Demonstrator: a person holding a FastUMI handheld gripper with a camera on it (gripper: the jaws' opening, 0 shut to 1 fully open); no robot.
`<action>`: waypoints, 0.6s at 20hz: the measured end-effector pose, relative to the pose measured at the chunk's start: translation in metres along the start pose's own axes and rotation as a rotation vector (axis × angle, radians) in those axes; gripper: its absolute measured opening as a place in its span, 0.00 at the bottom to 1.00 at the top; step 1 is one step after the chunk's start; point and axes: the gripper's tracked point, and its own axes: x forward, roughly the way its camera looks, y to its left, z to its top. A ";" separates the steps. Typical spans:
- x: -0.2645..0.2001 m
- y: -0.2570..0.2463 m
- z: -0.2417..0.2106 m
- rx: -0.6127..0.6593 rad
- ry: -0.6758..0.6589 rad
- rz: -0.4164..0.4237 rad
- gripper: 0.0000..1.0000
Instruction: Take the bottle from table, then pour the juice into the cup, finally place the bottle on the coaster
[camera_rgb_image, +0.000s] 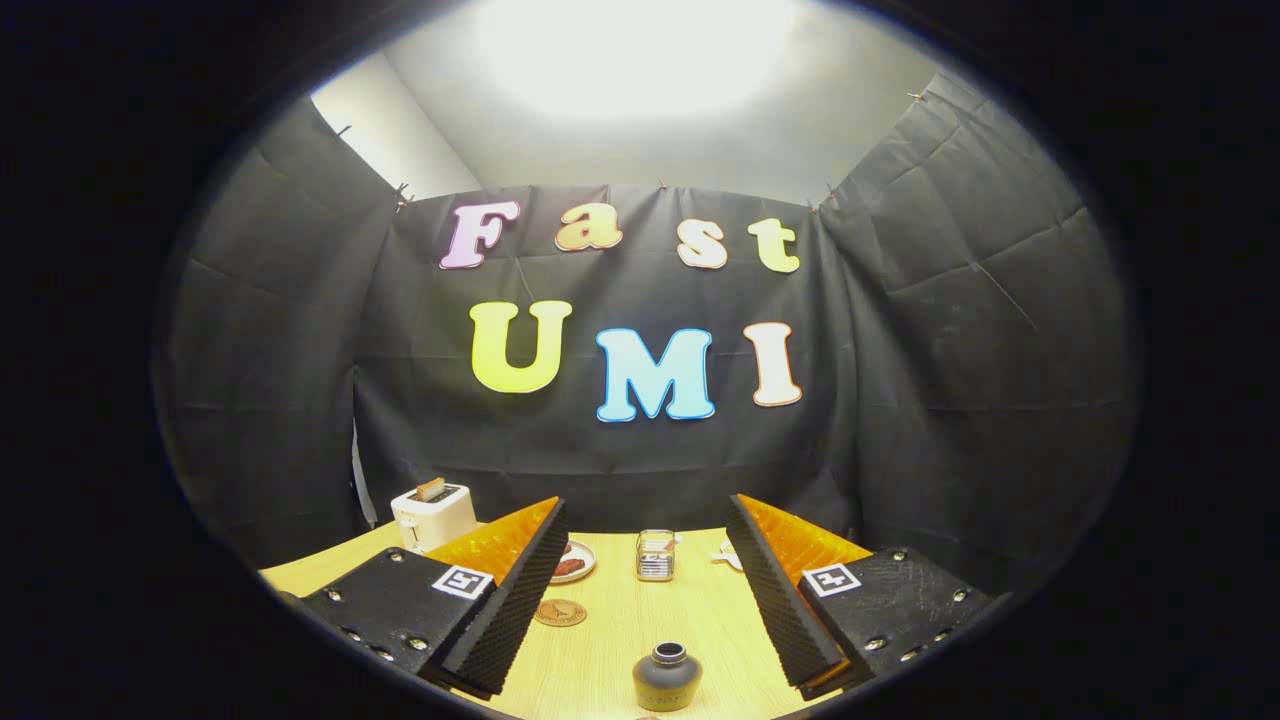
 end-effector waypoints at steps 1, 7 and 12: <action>0.000 0.000 0.001 0.000 -0.001 0.002 0.97; -0.003 0.004 0.004 0.003 -0.017 0.025 0.97; -0.001 0.005 -0.004 -0.005 -0.019 0.040 0.97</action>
